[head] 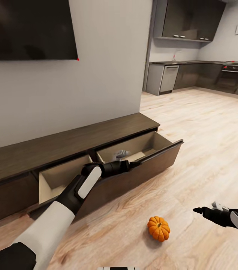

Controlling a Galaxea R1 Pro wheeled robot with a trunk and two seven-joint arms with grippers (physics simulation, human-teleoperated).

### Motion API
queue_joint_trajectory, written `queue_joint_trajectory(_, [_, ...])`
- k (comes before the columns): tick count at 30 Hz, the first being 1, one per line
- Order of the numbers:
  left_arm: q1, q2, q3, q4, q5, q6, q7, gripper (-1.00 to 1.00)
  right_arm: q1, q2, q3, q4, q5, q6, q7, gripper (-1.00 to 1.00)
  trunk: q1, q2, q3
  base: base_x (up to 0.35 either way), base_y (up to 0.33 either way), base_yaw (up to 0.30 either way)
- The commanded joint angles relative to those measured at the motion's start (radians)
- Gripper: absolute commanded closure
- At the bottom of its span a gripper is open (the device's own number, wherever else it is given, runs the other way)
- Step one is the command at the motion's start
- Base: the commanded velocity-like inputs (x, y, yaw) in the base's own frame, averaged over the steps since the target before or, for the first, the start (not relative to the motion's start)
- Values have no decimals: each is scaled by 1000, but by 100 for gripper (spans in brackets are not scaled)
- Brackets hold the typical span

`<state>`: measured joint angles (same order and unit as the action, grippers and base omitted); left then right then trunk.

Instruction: Place each of the two pumpkins and all three candles from the living room inside a cabinet in the living room (use any cabinet), then make sure every cabinet is closed, and position the cauldron so it is next to a table in the living room.

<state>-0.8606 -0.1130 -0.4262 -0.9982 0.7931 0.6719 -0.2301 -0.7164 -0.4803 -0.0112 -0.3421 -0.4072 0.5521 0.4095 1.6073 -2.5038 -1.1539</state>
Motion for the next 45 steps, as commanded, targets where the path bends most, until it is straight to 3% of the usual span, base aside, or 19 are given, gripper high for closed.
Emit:
queue_joint_trajectory(1, [0, 0, -1, 2, 0, 1, 0, -100, 0, 2, 0, 0, 0, 0, 0, -100, 0, 0, 1, 0, 0, -236])
queue_joint_trajectory(6, [0, -2, -3, 19, 0, 1, 0, -100, 0, 42, 1, 0, 5, -2, -1, -100, 0, 0, 7, 0, 0, -236])
queue_joint_trajectory(10, [0, -2, -3, 67, 0, 1, 0, -100, 1, 58, 2, 0, 15, -12, -1, -100, 0, 0, 11, 0, 0, -236])
queue_joint_trajectory(12, [0, -2, -4, 100, -1, 1, 0, -100, 3, 89, 2, 0, 30, -28, -2, -100, 0, 0, 13, 0, 0, -232])
queue_joint_trajectory(13, [0, -3, -5, 114, -1, 1, 0, -100, 4, 118, 2, 1, 49, -46, -3, -100, 0, 0, 14, 0, 0, -219])
queue_joint_trajectory(14, [0, -4, -6, 134, -2, 1, 0, -100, 6, 157, 2, 5, 90, -75, -6, -100, 0, 0, 15, 0, 0, -204])
queue_joint_trajectory(16, [1, -5, -15, 172, -3, 1, -1, -100, 9, 207, 1, 23, 168, -114, -20, -100, 0, 0, 17, 0, 0, -196])
queue_joint_trajectory(19, [1, -5, -42, 230, -2, -3, -4, -100, 10, 258, 0, 43, 246, -146, -50, -100, 0, 0, 20, 0, 0, -191])
queue_joint_trajectory(22, [2, -9, -72, 279, -1, -11, -8, -100, 11, 289, 0, 51, 278, -160, -67, -100, 0, 0, 22, 0, 0, -145])
queue_joint_trajectory(26, [4, -17, -112, 356, 1, -18, -12, -100, 11, 303, 0, 50, 285, -165, -71, -100, 0, 0, 23, 0, 0, -36])
queue_joint_trajectory(30, [5, -24, -118, 414, 2, -20, -19, -100, 11, 303, -4, 44, 285, -166, -68, -100, 0, 0, 23, 0, 0, -4])
queue_joint_trajectory(32, [5, -23, -118, 431, 2, -20, -43, -100, 11, 301, -7, 42, 285, -167, -65, -100, 0, 0, 23, 0, 0, 0])
queue_joint_trajectory(35, [5, -21, -118, 438, 2, -20, -130, -100, 11, 300, -10, 40, 280, -170, -40, -100, 0, 0, 23, 0, 0, 0])
queue_joint_trajectory(38, [3, -21, -113, 382, 3, -19, -178, -100, 9, 301, -9, 49, 276, -176, 39, -100, 0, 0, 23, 0, 0, 0])
queue_joint_trajectory(42, [3, -17, -96, 218, 8, -15, -202, -100, 8, 302, -17, 95, 270, -176, 130, -100, 0, 0, 23, 0, 0, 0])
queue_joint_trajectory(43, [3, -16, -87, 177, 16, -14, -203, -100, 8, 303, -27, 110, 262, -177, 138, -100, 0, 0, 23, 0, 0, 0])
queue_joint_trajectory(45, [3, -16, -73, 92, 57, -14, -203, -100, 8, 304, -60, 132, 206, -178, 151, -100, 0, 0, 23, 0, 0, 0])
